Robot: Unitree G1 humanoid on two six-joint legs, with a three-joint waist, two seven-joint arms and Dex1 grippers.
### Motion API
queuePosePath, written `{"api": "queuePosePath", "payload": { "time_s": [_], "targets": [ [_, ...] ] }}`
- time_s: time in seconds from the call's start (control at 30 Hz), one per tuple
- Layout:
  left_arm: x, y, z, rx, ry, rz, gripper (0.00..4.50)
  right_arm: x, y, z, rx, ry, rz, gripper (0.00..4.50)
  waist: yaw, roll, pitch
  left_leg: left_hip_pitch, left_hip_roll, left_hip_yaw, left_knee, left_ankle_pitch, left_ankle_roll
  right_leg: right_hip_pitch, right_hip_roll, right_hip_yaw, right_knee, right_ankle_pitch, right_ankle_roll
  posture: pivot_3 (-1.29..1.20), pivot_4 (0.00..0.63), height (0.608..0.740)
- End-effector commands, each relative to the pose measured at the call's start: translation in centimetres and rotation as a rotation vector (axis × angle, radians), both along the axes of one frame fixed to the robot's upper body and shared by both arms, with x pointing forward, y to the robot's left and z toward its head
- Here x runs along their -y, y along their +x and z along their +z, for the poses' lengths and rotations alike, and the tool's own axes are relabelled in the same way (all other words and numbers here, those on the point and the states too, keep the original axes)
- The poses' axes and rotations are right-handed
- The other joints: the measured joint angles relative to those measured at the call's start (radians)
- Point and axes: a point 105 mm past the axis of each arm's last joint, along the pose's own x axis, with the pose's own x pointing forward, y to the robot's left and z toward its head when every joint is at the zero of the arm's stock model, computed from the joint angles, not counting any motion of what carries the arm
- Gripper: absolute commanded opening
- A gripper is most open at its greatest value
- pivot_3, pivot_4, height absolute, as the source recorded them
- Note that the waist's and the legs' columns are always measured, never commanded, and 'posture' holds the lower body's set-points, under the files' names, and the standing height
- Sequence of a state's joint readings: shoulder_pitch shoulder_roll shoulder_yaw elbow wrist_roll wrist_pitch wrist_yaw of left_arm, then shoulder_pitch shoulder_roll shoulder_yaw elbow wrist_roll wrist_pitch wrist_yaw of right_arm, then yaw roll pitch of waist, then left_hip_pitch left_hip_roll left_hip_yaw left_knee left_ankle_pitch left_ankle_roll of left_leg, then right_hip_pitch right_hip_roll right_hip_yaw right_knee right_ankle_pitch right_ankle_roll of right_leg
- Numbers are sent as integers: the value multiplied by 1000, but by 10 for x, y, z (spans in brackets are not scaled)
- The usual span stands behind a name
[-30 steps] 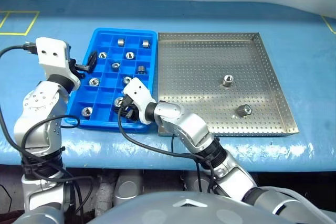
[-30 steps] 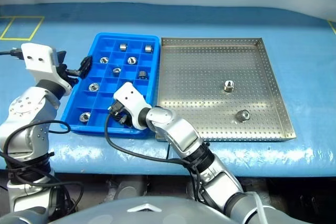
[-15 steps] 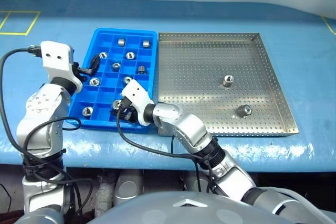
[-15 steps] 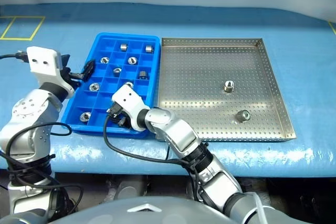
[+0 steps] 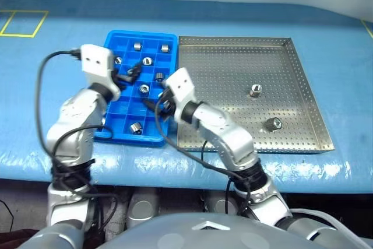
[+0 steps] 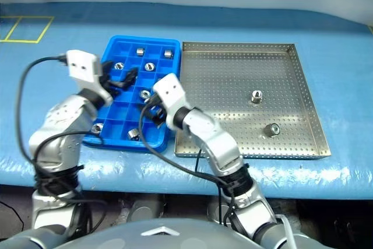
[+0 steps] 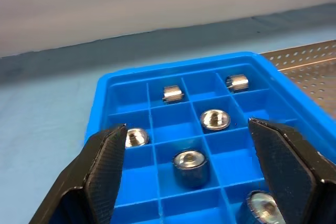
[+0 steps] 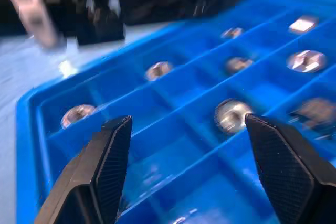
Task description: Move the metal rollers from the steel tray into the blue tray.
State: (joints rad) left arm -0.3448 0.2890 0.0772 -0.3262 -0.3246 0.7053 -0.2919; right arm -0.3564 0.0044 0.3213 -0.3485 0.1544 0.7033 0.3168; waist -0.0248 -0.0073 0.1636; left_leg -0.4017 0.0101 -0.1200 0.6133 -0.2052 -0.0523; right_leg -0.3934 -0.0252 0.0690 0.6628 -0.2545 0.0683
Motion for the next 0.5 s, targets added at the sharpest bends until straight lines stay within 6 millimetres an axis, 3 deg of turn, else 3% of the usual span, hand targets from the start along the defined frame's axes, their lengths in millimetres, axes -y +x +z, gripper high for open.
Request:
{"api": "queuePosePath", "payload": {
  "time_s": [0.03, 0.1, 0.2, 0.3, 0.5],
  "targets": [
    [64, 8, 2, 47, 42, -223, 4030, 62, 12, 31, 134, -14, -291, 3624, -1, -1, -1, 0, 0, 0, 0, 0, 0, 0, 0, 0, 0, 0, 0, -55, 150, 740],
    [90, 10, 1, 52, 40, -315, 4030, 86, 14, 35, 159, -42, -395, 3624, -11, 0, -1, 0, -1, 0, 0, 0, 0, 0, -1, 1, -1, 0, 0, -77, 150, 740],
    [148, 20, 4, 55, 40, -477, 4030, 137, 10, 43, 207, -106, -628, 3624, -32, 1, -1, -1, -1, 2, 0, 0, 0, -1, 0, 2, -1, 2, -3, -169, 150, 740],
    [184, 29, -2, 36, 77, -554, 4030, 166, 1, 49, 234, -126, -783, 3624, -66, 3, -1, -6, -1, 2, 0, 0, 1, -6, 0, 2, -1, 2, -3, -255, 150, 740],
    [224, 43, -23, -28, 185, -586, 4030, 191, -19, 49, 243, -141, -960, 3624, -175, 5, -2, -8, -2, 4, 2, -4, 7, -6, -1, 4, -3, -2, 5, -421, 150, 740]
  ]
}}
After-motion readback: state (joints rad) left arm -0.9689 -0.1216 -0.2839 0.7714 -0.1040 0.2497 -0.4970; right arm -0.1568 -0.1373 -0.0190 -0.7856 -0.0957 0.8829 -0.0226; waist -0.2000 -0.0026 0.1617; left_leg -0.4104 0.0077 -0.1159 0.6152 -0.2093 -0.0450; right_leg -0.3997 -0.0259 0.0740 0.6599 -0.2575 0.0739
